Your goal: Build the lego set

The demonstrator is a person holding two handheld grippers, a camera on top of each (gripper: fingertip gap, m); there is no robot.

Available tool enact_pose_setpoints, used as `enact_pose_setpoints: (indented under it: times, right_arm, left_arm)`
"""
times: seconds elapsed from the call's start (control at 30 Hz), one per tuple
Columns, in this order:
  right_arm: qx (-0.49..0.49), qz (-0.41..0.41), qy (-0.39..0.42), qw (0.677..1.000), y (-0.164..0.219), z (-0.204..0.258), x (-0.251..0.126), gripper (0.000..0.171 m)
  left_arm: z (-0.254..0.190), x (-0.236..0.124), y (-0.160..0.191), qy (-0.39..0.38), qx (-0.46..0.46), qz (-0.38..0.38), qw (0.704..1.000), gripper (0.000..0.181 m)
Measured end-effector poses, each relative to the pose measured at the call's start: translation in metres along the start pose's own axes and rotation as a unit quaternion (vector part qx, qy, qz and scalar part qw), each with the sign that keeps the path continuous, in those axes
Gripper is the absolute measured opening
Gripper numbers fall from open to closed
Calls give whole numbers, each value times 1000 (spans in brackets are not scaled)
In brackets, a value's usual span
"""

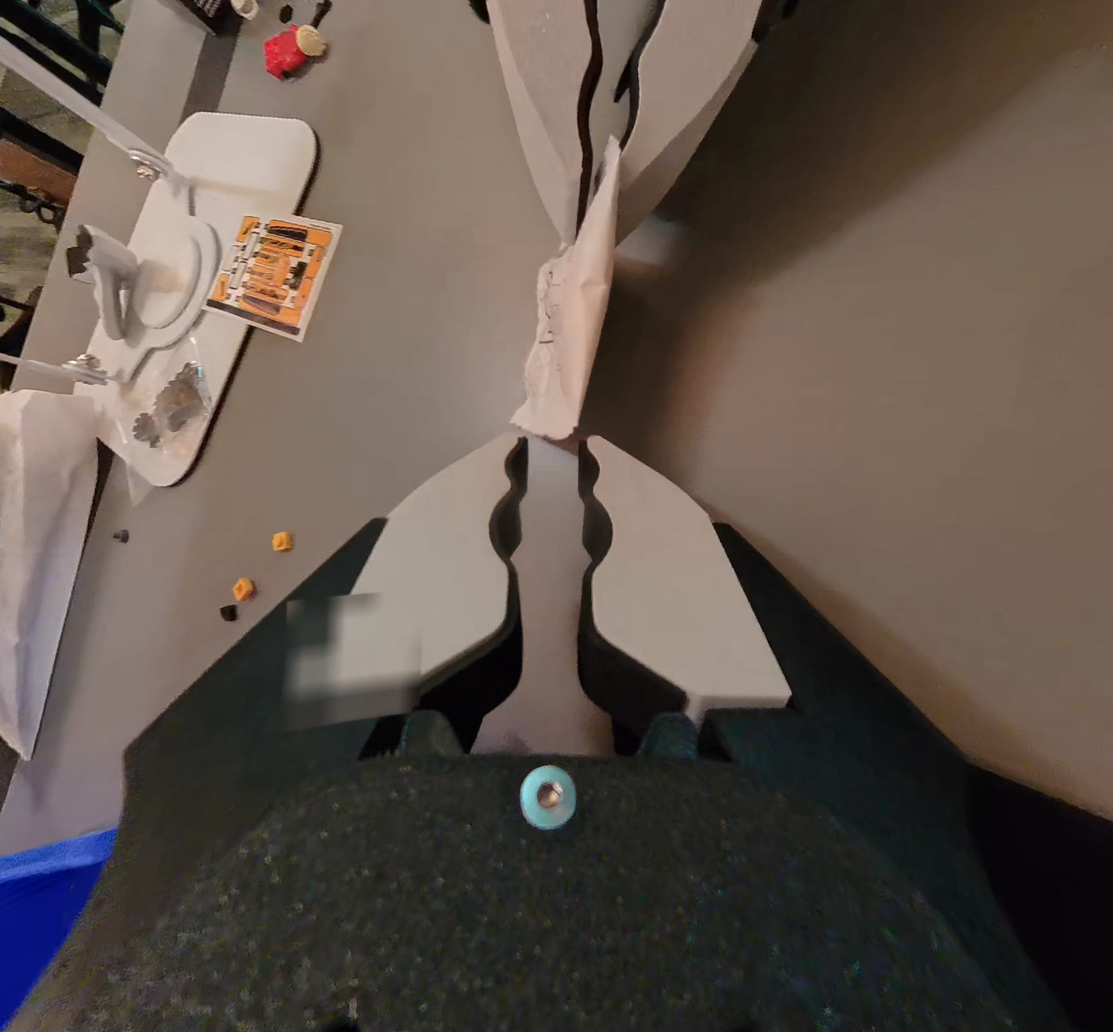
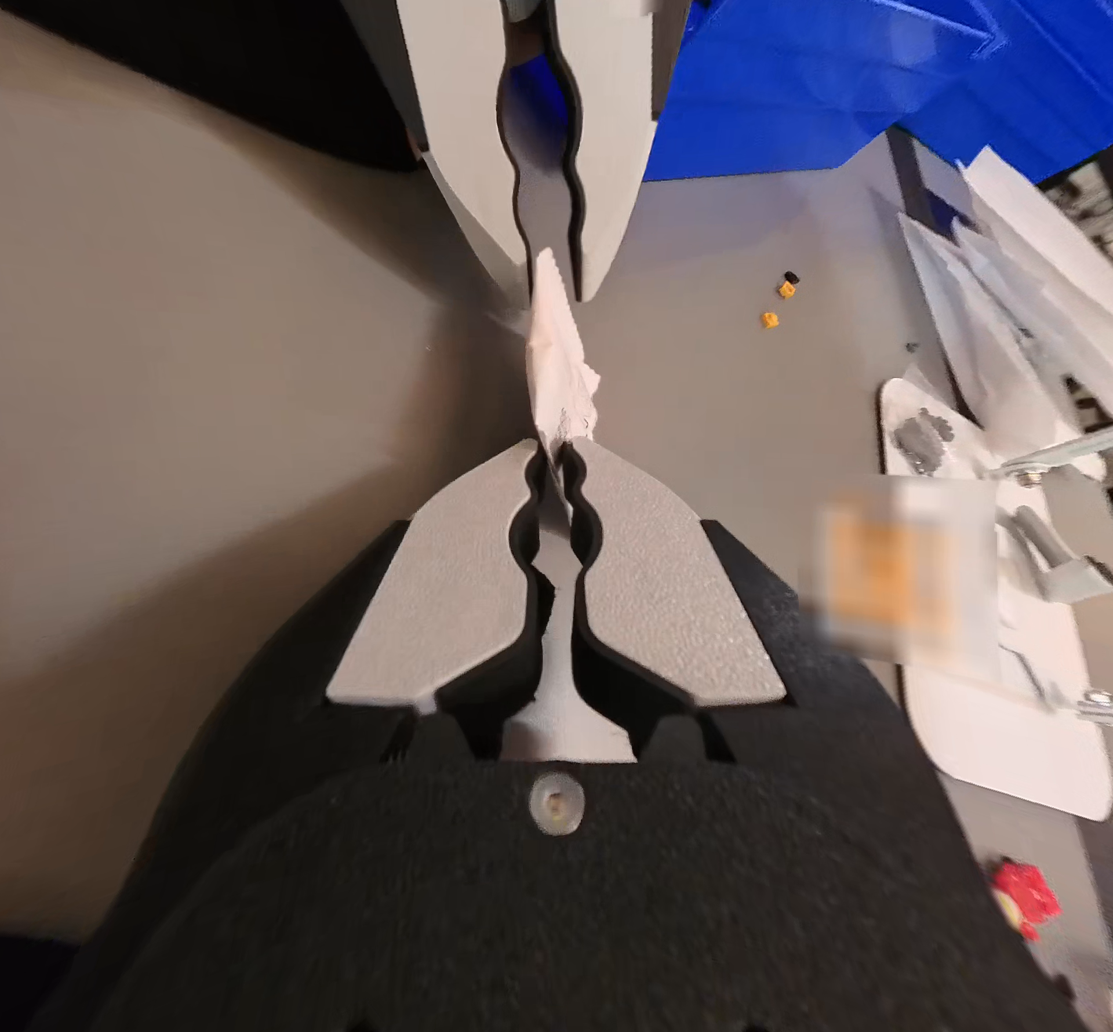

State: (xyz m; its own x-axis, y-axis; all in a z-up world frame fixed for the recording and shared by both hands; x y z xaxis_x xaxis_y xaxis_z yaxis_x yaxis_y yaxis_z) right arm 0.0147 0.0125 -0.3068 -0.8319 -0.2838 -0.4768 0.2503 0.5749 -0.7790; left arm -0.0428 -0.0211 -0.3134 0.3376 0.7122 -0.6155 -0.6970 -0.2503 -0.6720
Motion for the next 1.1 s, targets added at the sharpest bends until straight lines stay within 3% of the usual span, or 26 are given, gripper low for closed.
enact_pose_setpoints:
  times: [0.23, 1.1]
  right_arm:
    - [52, -28, -34, 998, -2, -10, 2, 4]
    - [-15, -35, -41, 998, -14, -28, 50, 4]
  left_arm:
    - [9, 4, -3, -7, 3, -1, 1000, 5]
    - [40, -13, 51, -57, 6, 64, 996, 1]
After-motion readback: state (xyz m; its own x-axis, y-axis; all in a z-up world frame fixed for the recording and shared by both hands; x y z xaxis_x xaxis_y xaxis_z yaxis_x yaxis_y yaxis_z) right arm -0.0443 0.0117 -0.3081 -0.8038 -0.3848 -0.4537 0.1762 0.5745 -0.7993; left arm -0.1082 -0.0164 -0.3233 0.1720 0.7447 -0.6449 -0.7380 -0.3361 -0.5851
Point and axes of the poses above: each gripper's, where its closed fingertips meet, x out along the fingers, y out of its underside, z = x × y across the jaws, the point moved 1 cm from there along -x, back along the fingers, and after that the axes turned 5 degrees about -z, right-handed, at the moved point
